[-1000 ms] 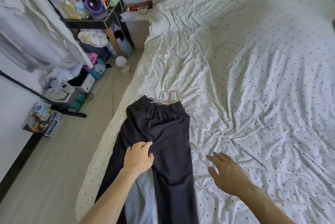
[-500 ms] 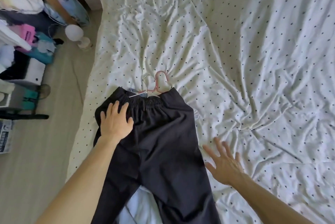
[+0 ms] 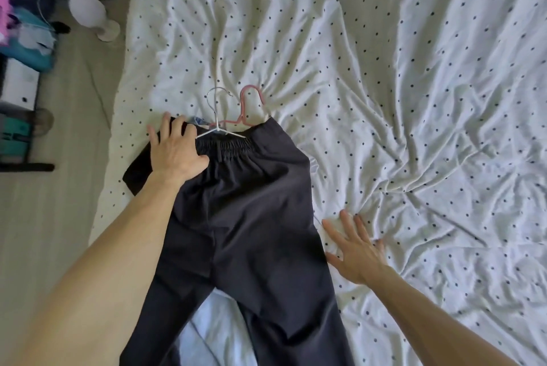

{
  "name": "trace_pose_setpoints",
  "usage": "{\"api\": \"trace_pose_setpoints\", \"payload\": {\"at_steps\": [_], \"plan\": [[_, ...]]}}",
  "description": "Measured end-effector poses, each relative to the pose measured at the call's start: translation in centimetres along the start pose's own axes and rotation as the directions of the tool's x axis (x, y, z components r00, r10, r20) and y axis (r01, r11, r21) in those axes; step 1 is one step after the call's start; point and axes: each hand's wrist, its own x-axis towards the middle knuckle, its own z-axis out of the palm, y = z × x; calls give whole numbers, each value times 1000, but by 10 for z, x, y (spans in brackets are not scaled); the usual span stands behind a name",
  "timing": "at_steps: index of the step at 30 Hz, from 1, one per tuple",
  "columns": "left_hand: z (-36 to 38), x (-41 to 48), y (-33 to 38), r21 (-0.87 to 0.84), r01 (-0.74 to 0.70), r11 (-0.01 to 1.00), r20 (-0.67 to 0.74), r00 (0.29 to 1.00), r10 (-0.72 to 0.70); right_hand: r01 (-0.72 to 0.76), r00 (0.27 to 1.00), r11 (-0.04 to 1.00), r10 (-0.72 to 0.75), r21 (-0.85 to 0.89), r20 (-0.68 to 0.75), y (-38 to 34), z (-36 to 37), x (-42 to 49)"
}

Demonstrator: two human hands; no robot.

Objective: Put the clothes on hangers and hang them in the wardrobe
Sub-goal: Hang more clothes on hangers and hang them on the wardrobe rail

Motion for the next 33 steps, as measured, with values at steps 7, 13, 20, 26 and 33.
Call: {"api": "trace_pose_setpoints", "payload": {"at_steps": [7, 13, 20, 26, 33], "plan": [[-67, -70, 3, -156, -150, 976, -105, 985, 134, 15, 998, 945, -33, 327, 49, -2, -25, -32], [-126, -190, 48, -321, -305, 897, -243, 942, 233, 154, 952, 649, 104, 745, -287, -5, -51, -152], [-210, -320, 135, -426, -356, 832, -178, 934, 309, 358, 763, 716, 144, 599, -630, 44, -69, -299], [-304, -428, 247, -544, -483, 686, -119, 854, 506, 332, 605, 784, 250, 525, -756, 135, -51, -439], [-387, -580, 442, -562, -738, 372, -34, 470, 882, 282, 204, 752, 560, 596, -803, 288, 40, -621]]}}
